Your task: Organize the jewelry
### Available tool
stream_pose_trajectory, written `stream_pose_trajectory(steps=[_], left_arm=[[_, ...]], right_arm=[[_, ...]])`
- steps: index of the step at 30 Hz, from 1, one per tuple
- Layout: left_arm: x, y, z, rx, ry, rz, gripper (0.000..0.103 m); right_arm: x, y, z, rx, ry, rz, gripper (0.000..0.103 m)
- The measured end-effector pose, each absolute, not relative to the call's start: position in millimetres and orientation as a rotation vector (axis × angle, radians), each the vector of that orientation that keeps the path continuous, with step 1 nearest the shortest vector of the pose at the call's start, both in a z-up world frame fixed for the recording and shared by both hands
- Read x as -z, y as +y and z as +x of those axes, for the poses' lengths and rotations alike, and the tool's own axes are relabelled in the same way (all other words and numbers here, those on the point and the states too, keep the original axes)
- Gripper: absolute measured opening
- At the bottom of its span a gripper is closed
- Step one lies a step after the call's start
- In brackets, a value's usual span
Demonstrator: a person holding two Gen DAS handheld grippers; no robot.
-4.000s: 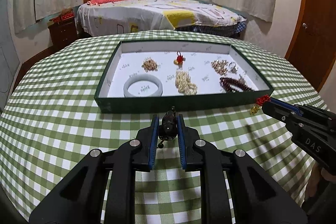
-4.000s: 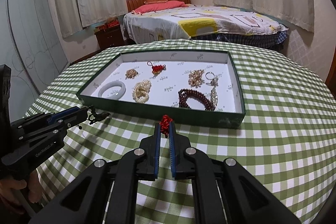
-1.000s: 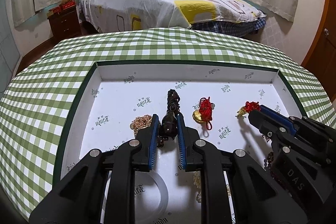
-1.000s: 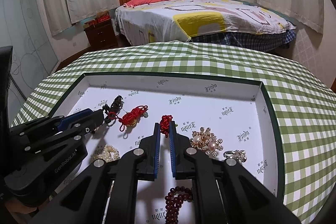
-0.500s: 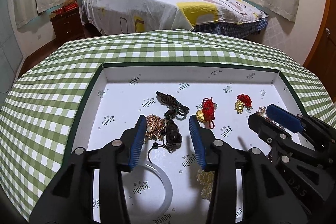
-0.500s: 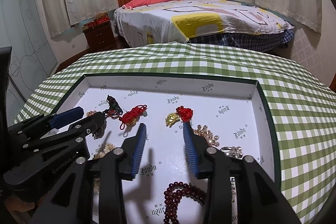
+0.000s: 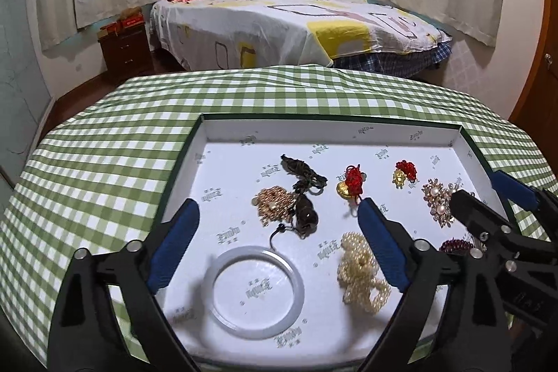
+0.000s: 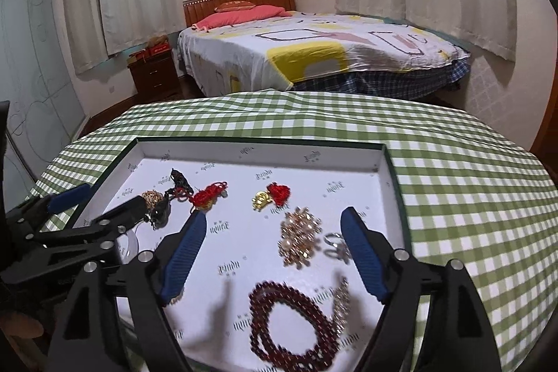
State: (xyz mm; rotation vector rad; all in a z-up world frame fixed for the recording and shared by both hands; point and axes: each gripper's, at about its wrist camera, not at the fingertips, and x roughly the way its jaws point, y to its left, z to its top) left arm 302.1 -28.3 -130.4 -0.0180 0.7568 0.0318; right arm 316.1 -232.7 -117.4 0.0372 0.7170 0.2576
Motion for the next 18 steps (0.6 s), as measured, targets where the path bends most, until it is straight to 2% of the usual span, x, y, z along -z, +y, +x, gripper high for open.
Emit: stream_pose_trajectory(steps=[18], left_arm=[[91, -12, 200, -0.087, 0.732, -0.064, 0.094]], right_arm=[[87, -256, 230, -0.217, 0.672, 0.029, 0.082]])
